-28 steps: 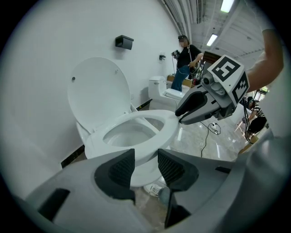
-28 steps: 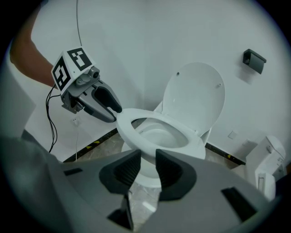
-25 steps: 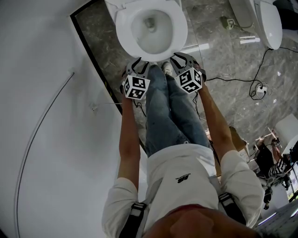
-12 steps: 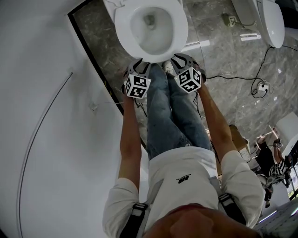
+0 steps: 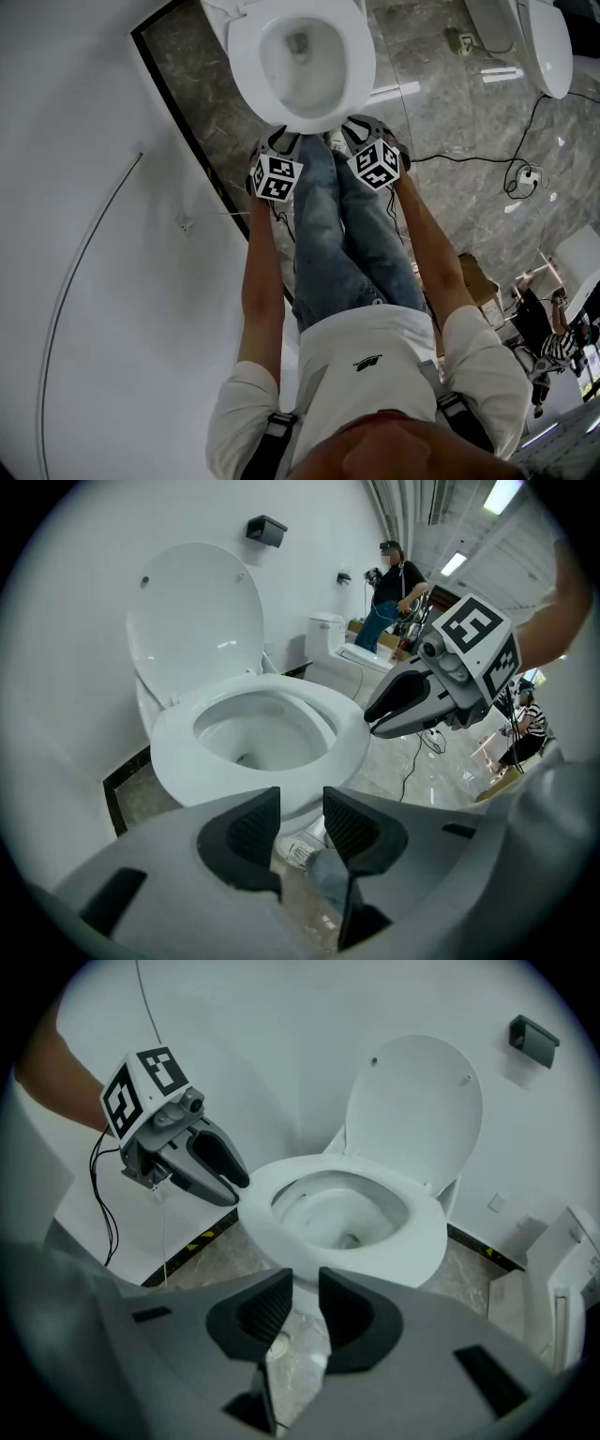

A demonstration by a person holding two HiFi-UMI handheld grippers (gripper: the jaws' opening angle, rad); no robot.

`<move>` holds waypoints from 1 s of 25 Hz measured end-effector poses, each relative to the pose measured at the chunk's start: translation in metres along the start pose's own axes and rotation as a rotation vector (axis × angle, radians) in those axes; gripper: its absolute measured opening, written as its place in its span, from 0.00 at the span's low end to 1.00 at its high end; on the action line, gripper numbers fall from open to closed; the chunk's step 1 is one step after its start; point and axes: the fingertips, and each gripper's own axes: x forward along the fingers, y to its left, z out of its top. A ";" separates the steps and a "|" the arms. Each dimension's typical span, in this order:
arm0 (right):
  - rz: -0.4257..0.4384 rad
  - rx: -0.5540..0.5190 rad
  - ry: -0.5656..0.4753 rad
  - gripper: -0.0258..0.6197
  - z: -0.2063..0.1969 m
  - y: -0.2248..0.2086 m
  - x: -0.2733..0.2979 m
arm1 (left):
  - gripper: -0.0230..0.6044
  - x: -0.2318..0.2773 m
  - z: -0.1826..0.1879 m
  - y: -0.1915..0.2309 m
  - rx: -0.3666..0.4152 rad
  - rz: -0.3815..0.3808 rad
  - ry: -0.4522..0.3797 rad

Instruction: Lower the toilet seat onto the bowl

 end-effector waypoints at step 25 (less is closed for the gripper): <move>0.064 0.035 0.099 0.15 -0.038 0.006 0.052 | 0.23 0.049 -0.041 0.009 -0.064 -0.028 0.073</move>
